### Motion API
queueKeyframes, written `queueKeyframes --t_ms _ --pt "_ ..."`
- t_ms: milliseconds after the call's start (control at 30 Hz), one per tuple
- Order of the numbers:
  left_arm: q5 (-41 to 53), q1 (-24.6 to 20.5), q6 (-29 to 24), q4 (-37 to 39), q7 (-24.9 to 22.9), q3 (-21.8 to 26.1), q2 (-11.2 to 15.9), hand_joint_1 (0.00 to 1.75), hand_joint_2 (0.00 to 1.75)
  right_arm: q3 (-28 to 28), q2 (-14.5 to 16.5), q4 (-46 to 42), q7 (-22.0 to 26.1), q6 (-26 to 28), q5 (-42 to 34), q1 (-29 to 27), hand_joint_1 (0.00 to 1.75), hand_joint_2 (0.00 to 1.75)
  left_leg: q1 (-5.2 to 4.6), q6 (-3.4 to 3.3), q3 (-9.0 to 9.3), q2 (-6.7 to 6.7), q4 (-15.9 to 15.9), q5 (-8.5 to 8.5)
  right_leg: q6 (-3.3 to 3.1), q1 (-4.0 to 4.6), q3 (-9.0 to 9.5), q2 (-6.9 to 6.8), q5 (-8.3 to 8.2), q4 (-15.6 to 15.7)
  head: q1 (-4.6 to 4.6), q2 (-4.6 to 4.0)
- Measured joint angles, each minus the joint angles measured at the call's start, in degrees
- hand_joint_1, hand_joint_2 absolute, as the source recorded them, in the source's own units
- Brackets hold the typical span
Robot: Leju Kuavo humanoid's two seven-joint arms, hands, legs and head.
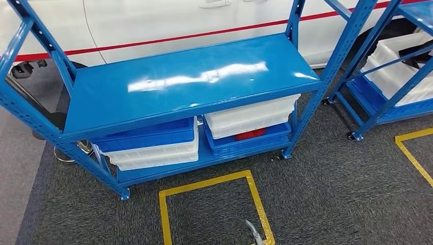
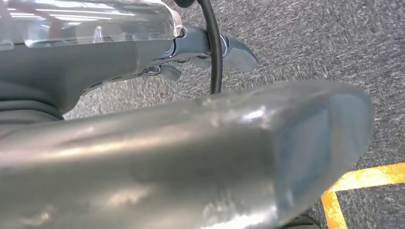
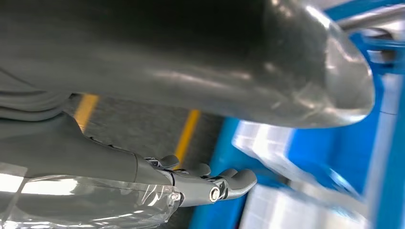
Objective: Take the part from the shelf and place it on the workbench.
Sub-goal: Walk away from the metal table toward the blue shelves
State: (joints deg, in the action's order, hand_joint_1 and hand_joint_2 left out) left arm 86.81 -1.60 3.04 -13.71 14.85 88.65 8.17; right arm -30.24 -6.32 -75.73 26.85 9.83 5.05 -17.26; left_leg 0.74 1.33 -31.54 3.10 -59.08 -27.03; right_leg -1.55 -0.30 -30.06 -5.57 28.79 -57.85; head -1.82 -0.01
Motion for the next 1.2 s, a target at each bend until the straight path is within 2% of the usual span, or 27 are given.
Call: queueKeyframes --t_ms 33,100,133,200,233,267,300,333,367,400,433,500,533,567,600,633,700,767,800,833,867,900,967,1000,1033,1067,1200 --pt "0.1 -0.1 0.0 0.0 0.0 0.0 0.0 0.0 0.0 -0.3 1.2 4.3 0.7 0.1 -1.0 1.7 0.0 0.0 -0.18 -0.35 0.53 0.44 1.3 0.16 0.27 0.11 0.11 -0.42 0.06 0.0 0.05 0.01" --pt "0.4 -0.1 0.0 0.0 0.1 0.0 0.0 0.0 0.0 -0.5 3.9 14.7 3.6 -0.6 -3.9 5.5 0.0 0.0 -0.34 -1.07 0.36 -0.53 1.6 0.29 0.9 0.2 0.38 -1.24 0.05 0.2 0.1 0.01" --pt "0.4 0.0 0.0 0.0 0.2 0.0 0.0 0.0 0.0 -0.3 5.2 20.4 5.3 -1.4 -5.7 7.5 0.0 0.0 -0.24 -1.42 0.49 -1.07 1.9 0.53 1.26 0.13 0.51 -0.97 0.23 0.1 0.15 0.0" --pt "0.4 -0.1 0.0 0.0 0.2 0.0 0.0 0.0 0.0 0.8 7.3 31.4 7.4 -3.1 -9.5 11.0 0.0 0.0 0.09 -2.21 0.77 -2.19 2.6 1.17 1.8 -0.03 -0.4 1.55 2.2 -2.5 0.39 -0.01" --pt "0.4 -0.3 0.0 0.0 0.2 0.0 0.0 0.0 0.0 1.7 8.1 36.4 7.5 -3.8 -11.5 12.3 0.0 0.0 0.18 -2.45 0.77 -2.76 2.7 1.39 1.93 -0.2 -1.79 3.3 4.01 -5.5 0.55 -0.01" --pt "0.4 -0.5 -0.1 0.0 0.2 0.0 -0.1 0.0 0.0 2.7 8.6 40.7 6.9 -4.4 -13.4 13.4 0.0 0.0 0.17 -2.62 0.58 -3.43 2.6 1.49 1.96 -0.25 -3.67 4.46 5.97 -9.3 0.65 0.0" --pt "0.4 -0.6 -0.1 0.0 0.2 0.0 -0.1 0.0 0.0 3.8 9.0 44.3 6.0 -4.8 -15.2 14.2 0.0 0.0 0.12 -2.68 0.4 -4.21 2.6 1.53 1.99 -0.28 -5.5 5.0 7.4 -12.9 0.7 0.0" --pt "0.4 -0.6 -0.1 0.0 0.0 0.0 -0.1 0.0 0.0 5.1 9.2 47.5 4.8 -5.1 -17.0 14.9 0.0 0.0 0.08 -2.69 0.29 -5.01 2.5 1.54 1.99 -0.29 -6.74 5.19 7.81 -15.2 0.7 0.01" --pt "0.4 -0.5 -0.1 0.0 -0.1 0.0 -0.1 0.0 0.0 6.3 9.3 50.2 3.7 -5.2 -18.4 15.3 0.0 0.0 0.05 -2.68 0.24 -5.86 2.3 1.54 1.95 -0.29 -7.08 5.29 7.07 -15.5 0.7 0.0" --pt "0.4 -0.4 -0.1 0.0 -0.3 0.0 -0.1 0.0 0.0 7.5 9.4 52.4 2.6 -5.2 -19.4 15.7 0.0 0.0 0.04 -2.62 0.24 -6.73 2.2 1.5 1.82 -0.29 -6.31 5.5 5.17 -13.4 0.71 0.0" --pt "0.4 -0.4 -0.1 0.0 -0.5 0.0 -0.2 0.0 0.0 8.7 9.4 54.3 1.6 -5.0 -20.2 16.0 0.0 0.0 0.03 -2.52 0.27 -7.56 2.0 1.43 1.64 -0.31 -4.75 6.07 2.7 -9.6 0.72 0.0" --pt "0.4 -0.4 -0.1 0.0 -0.8 0.0 -0.2 0.0 0.0 10.5 9.4 57.4 0.0 -4.6 -21.5 16.5 0.0 0.0 -0.07 -2.1 0.05 -8.96 1.6 1.26 1.34 -0.38 -1.9 8.4 -0.41 -2.7 0.74 0.0" --pt "0.4 -0.5 -0.1 0.0 -1.0 0.0 -0.2 0.0 0.0 11.3 9.4 58.6 -0.6 -4.4 -22.2 16.8 0.0 0.0 -0.09 -1.8 -0.14 -9.43 1.5 1.22 1.27 -0.39 -1.27 9.22 -0.86 -1.0 0.75 0.0" --pt "0.4 -0.5 -0.1 0.0 -1.1 0.0 -0.2 0.0 0.0 12.2 9.4 59.7 -1.1 -4.2 -22.8 17.1 0.0 0.0 -0.06 -1.46 -0.33 -9.84 1.4 1.24 1.2 -0.32 -1.18 9.57 -0.68 -0.6 0.75 0.0" --pt "0.4 -0.4 -0.2 0.0 -1.1 0.0 -0.2 0.0 0.0 13.0 9.4 60.6 -1.6 -3.8 -23.4 17.4 0.0 0.0 0.05 -1.08 -0.46 -10.24 1.5 1.29 1.02 -0.28 -1.17 9.11 -0.8 -0.4 0.74 0.01" --pt "0.4 -0.3 -0.2 0.0 -1.2 0.0 -0.2 0.0 0.0 13.7 9.4 61.2 -2.5 -3.2 -23.6 17.7 0.0 0.0 0.17 -0.74 -0.53 -10.18 1.4 1.24 0.7 -0.32 -1.08 8.63 -0.93 -0.2 0.77 0.01" --pt "0.4 -0.2 -0.3 0.0 -1.4 0.0 -0.2 0.0 0.0 14.5 9.4 62.4 -4.6 -2.1 -23.7 18.0 0.0 0.0 0.18 -0.15 -1.45 -7.93 -0.7 -0.19 -0.06 -0.44 -0.81 7.68 -1.19 0.3 0.47 0.0" --pt "0.4 -0.4 -0.2 0.0 -1.4 0.0 -0.2 0.0 0.0 15.0 9.4 63.5 -6.8 -1.5 -23.7 17.9 0.0 0.0 0.13 0.31 -4.32 -4.79 -6.9 -3.69 -0.51 -0.36 -0.74 6.7 -1.25 0.5 0.09 0.0" --pt "0.5 -0.6 -0.1 0.0 -1.4 0.0 -0.2 0.0 0.0 15.2 9.4 63.9 -7.9 -1.4 -23.7 17.8 0.0 0.0 0.19 0.51 -6.13 -4.06 -10.7 -5.42 -0.6 -0.28 -0.79 6.2 -1.23 0.4 0.0 0.01" --pt "0.6 -0.7 0.0 0.0 -1.5 0.0 -0.2 0.0 0.0 15.3 9.4 64.2 -9.4 -1.2 -23.7 17.8 0.0 0.0 0.27 0.66 -7.41 -3.73 -13.6 -6.33 -0.61 -0.21 -0.83 5.79 -1.21 0.4 0.0 0.01" --pt "0.6 -0.7 0.2 0.0 -1.5 0.0 -0.2 0.0 0.0 15.3 9.4 64.6 -11.2 -0.9 -23.7 17.8 0.0 0.44 0.32 0.72 -7.76 -3.58 -14.5 -6.15 -0.61 -0.16 -0.85 5.45 -1.17 0.4 0.0 0.01" --pt "0.5 -0.7 0.4 0.0 -1.6 0.0 -0.2 0.0 0.44 15.4 9.4 64.8 -13.5 -0.4 -23.5 17.9 0.0 0.87 0.37 0.7 -6.94 -3.5 -13.1 -4.91 -0.57 -0.12 -0.81 5.2 -1.12 0.3 -0.01 0.01" --pt "0.3 -0.7 0.9 0.0 -1.7 0.0 -0.1 0.0 1.31 15.4 9.4 65.2 -18.9 0.9 -22.9 18.0 0.0 1.75 0.35 0.33 -2.85 -3.3 -5.4 -1.34 -0.39 -0.07 -0.61 4.81 -0.97 0.2 -0.02 0.01" --pt "0.1 -0.8 1.0 0.0 -1.9 0.0 0.0 0.0 1.75 15.3 9.4 65.4 -21.3 1.7 -22.5 18.1 0.0 1.75 0.21 0.0 -1.02 -3.19 -1.9 -0.22 -0.18 0.03 -0.54 4.66 -0.88 0.2 0.01 0.01" --pt "-0.2 -0.9 1.1 0.0 -2.2 0.0 0.0 0.0 1.75 15.3 9.4 65.5 -23.5 2.5 -22.1 18.1 0.0 1.75 0.09 -0.27 0.2 -3.1 0.5 0.34 0.0 0.17 -0.52 4.57 -0.76 0.1 0.02 0.01" --pt "-0.5 -0.9 1.0 0.0 -2.5 0.0 0.0 0.0 1.75 15.3 9.4 65.6 -25.1 3.3 -21.9 18.1 0.0 1.75 0.0 -0.43 0.72 -3.06 1.6 0.33 0.02 0.32 -0.56 4.52 -0.65 -0.1 0.05 0.01" --pt "-1.7 -0.8 0.2 0.0 -4.9 0.0 0.0 0.0 1.75 15.2 9.3 66.0 -28.6 4.9 -21.3 18.2 0.0 1.75 -0.27 -0.67 0.78 -3.17 1.6 0.44 0.17 0.28 -0.62 4.53 -0.73 -0.1 0.15 0.01"
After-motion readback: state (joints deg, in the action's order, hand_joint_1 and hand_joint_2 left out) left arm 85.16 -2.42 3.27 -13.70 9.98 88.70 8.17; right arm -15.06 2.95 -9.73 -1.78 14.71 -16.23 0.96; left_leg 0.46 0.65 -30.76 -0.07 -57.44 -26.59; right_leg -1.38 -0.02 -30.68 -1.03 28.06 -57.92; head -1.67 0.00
